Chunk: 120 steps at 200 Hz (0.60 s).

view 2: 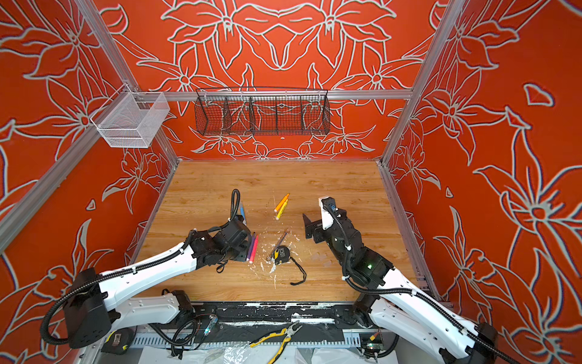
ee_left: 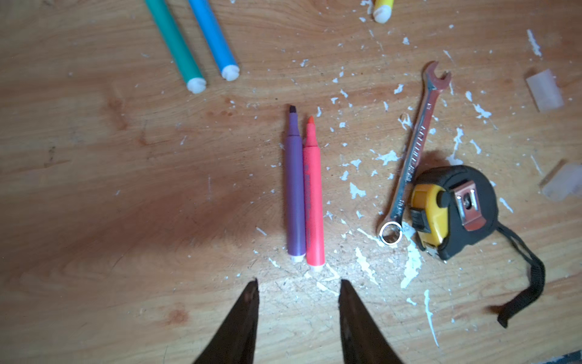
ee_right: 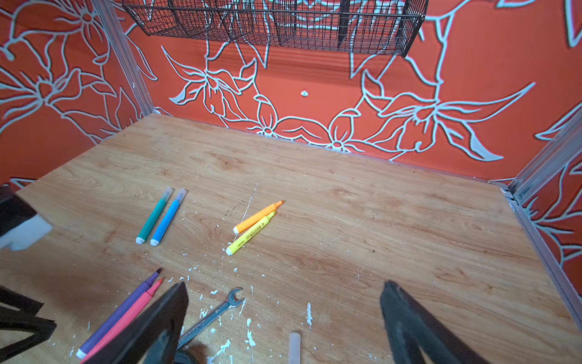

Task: Insert the pens into the pen caps
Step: 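Release the green marker and move the left gripper over the purple highlighter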

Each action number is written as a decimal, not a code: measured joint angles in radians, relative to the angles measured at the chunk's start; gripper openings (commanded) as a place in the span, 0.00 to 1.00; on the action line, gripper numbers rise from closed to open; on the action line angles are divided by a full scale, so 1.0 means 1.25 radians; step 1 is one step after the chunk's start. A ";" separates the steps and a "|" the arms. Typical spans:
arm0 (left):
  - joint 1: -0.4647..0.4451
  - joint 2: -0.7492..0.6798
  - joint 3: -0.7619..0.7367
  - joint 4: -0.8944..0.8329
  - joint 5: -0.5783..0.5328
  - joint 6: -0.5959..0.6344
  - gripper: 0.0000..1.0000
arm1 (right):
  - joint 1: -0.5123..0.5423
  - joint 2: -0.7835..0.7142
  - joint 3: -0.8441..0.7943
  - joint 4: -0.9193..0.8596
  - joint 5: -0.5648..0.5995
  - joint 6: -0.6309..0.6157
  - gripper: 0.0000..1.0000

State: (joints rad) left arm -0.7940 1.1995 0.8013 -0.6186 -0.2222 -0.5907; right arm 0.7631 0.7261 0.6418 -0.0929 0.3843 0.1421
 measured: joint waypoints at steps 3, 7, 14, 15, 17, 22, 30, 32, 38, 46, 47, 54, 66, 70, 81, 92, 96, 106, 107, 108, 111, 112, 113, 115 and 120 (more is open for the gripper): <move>0.000 0.005 -0.001 0.005 0.001 0.000 0.41 | 0.000 -0.001 0.000 0.000 0.000 0.000 0.98; 0.000 0.011 -0.002 0.010 0.002 0.000 0.40 | 0.000 -0.002 -0.001 0.000 0.000 0.000 0.97; 0.000 0.024 -0.002 0.019 0.007 0.001 0.38 | -0.001 -0.003 -0.001 0.000 0.001 0.000 0.98; 0.000 0.027 -0.002 0.020 0.008 0.000 0.38 | -0.001 -0.003 -0.001 0.000 0.001 0.000 0.98; 0.000 0.032 -0.003 0.024 0.012 0.001 0.38 | -0.001 -0.003 -0.001 0.000 0.001 0.000 0.98; 0.000 0.044 -0.003 0.029 0.019 0.002 0.37 | -0.002 -0.002 -0.001 0.000 0.001 0.000 0.98; 0.000 0.067 -0.004 0.037 0.033 0.003 0.37 | -0.002 -0.002 -0.002 0.000 0.001 0.000 0.98; -0.001 0.073 -0.004 0.038 0.037 0.005 0.37 | -0.002 -0.002 -0.002 0.000 0.001 0.000 0.97; -0.003 0.088 -0.004 0.039 0.041 0.004 0.36 | -0.003 0.000 -0.002 0.000 0.001 0.000 0.98; -0.006 0.107 -0.004 0.041 0.045 0.002 0.36 | -0.004 0.002 -0.002 0.000 0.001 0.000 0.98; -0.006 0.109 -0.004 0.041 0.046 0.002 0.36 | -0.004 0.002 -0.002 0.001 0.001 0.000 0.98; -0.009 0.119 -0.006 0.042 0.047 -0.001 0.37 | -0.004 0.005 -0.002 0.001 0.001 0.000 0.97; -0.010 0.124 -0.013 0.047 0.048 -0.005 0.36 | -0.005 0.012 -0.002 0.001 0.001 0.000 0.98; -0.010 0.125 -0.016 0.048 0.047 -0.007 0.35 | -0.005 0.014 -0.002 0.001 0.002 0.000 0.98; -0.010 0.127 -0.018 0.052 0.047 -0.011 0.32 | -0.006 0.019 -0.002 0.001 0.002 0.000 0.98; -0.010 0.136 -0.017 0.055 0.042 -0.013 0.30 | -0.008 0.022 -0.002 0.000 0.002 0.000 0.98; -0.010 0.142 -0.015 0.054 0.038 -0.017 0.30 | -0.008 0.022 -0.002 0.000 0.002 0.000 0.98; -0.010 0.155 -0.009 0.052 0.027 -0.020 0.29 | -0.009 0.023 -0.002 0.000 0.002 0.000 0.98; -0.010 0.157 -0.009 0.052 0.026 -0.020 0.29 | -0.009 0.023 -0.002 0.001 0.002 0.000 0.98; -0.010 0.159 -0.008 0.052 0.024 -0.021 0.29 | -0.009 0.023 -0.002 0.001 0.002 0.000 0.97; -0.010 0.162 -0.006 0.051 0.021 -0.022 0.29 | -0.009 0.023 -0.002 0.001 0.002 0.000 0.98; -0.010 0.164 -0.005 0.050 0.019 -0.022 0.29 | -0.009 0.023 -0.002 0.001 0.002 0.000 0.98; -0.010 0.165 -0.004 0.050 0.018 -0.022 0.29 | -0.009 0.023 -0.002 0.001 0.002 0.000 0.97; -0.010 0.167 -0.003 0.050 0.017 -0.023 0.29 | -0.009 0.023 -0.002 0.001 0.002 0.000 0.97; -0.010 0.173 0.000 0.049 0.012 -0.025 0.29 | -0.009 0.023 -0.002 0.001 0.002 0.000 0.98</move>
State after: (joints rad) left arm -0.8070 1.4158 0.8009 -0.5568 -0.2077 -0.6216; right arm 0.7513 0.7547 0.6399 -0.0921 0.3862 0.1417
